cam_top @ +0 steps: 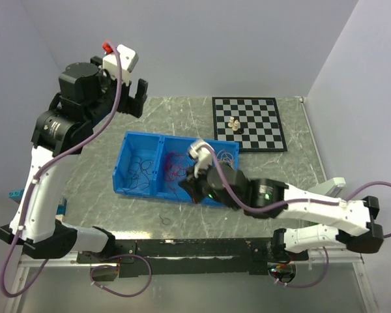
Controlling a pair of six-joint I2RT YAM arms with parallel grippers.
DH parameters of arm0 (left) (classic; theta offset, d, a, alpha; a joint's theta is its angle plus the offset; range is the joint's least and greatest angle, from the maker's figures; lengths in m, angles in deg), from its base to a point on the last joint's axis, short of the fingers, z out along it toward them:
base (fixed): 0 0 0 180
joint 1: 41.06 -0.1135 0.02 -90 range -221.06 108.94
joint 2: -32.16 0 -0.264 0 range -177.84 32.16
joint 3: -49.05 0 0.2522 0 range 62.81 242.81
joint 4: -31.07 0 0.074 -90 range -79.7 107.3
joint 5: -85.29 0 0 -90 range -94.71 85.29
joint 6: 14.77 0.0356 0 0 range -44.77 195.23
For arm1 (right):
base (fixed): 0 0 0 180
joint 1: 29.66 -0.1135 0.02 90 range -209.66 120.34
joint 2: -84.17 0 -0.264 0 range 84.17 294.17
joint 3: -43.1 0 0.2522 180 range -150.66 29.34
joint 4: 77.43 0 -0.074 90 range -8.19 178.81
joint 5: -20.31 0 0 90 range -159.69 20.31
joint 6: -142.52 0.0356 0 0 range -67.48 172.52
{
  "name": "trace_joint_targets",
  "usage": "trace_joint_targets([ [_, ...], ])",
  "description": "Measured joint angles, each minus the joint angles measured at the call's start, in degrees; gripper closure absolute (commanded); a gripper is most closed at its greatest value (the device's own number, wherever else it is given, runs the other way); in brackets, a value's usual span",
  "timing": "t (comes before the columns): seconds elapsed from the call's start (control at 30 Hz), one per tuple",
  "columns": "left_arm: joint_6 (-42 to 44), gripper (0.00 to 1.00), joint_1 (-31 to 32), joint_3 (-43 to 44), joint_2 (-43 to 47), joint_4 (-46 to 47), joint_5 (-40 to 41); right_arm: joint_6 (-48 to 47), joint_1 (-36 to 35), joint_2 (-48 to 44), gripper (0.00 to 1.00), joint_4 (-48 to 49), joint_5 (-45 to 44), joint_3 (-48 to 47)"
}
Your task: Untangle the cables
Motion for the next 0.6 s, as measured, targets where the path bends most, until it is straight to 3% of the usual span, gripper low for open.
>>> trace_joint_targets([
  [0.17,-1.46,0.03,-9.16,-13.79,3.45,-1.88,-0.22,-7.41,5.44,8.90,1.00,2.23,4.83,-11.13],
  [0.33,-5.77,0.03,-14.78,-24.39,9.09,2.89,1.36,-13.44,8.83,17.14,1.00,5.79,8.00,-20.65],
  [0.6,-12.41,0.03,-21.53,-26.99,15.47,10.71,5.97,-18.75,12.17,31.01,1.00,8.15,10.27,-31.54],
])
